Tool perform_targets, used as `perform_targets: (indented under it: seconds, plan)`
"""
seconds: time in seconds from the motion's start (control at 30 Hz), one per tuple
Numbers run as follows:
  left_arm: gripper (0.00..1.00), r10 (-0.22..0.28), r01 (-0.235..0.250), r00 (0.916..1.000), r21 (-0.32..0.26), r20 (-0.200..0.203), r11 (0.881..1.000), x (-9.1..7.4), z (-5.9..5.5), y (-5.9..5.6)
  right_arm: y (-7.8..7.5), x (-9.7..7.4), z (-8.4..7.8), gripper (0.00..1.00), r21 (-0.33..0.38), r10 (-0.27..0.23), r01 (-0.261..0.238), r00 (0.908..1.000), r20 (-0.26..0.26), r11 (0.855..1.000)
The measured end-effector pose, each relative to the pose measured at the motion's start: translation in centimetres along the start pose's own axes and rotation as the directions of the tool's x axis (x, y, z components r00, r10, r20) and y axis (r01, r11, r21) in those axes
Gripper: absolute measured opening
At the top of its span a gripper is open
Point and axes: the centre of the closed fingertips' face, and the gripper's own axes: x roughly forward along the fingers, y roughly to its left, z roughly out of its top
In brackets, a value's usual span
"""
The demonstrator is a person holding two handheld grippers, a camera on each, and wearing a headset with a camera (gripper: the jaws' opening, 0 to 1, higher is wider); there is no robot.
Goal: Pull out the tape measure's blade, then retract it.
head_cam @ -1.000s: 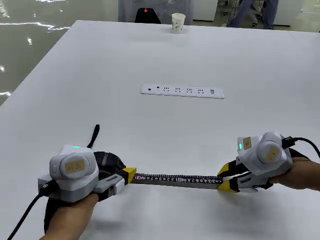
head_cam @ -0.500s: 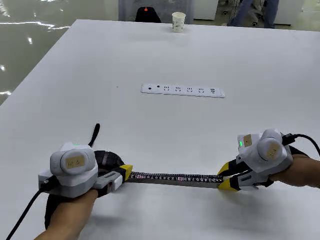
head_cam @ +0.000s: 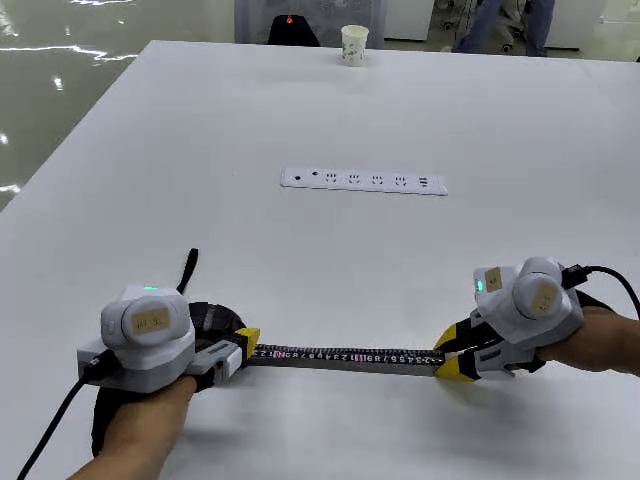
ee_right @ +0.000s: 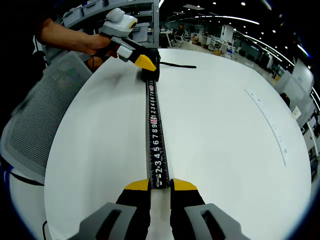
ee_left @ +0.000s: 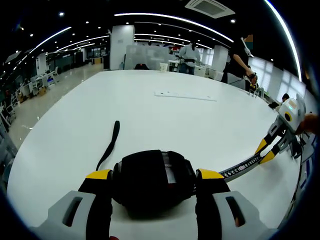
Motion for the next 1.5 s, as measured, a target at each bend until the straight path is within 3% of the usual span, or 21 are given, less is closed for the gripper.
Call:
perform_targets:
  seconds: [0.87, 1.5]
  plan:
    - [0.60, 0.019, -0.019, 0.9995, 0.017, -0.026, 1.000, -0.04, -0.21, 0.02, 0.01, -0.09, -0.02, 0.10, -0.002, -0.002, 0.002, 1.0000, -0.008, 1.000]
    - [0.57, 0.006, -0.004, 0.9987, 0.041, -0.050, 0.999, -0.26, -0.35, 0.18, 0.10, -0.17, -0.08, 0.10, -0.008, 0.001, -0.001, 0.9999, -0.013, 1.000]
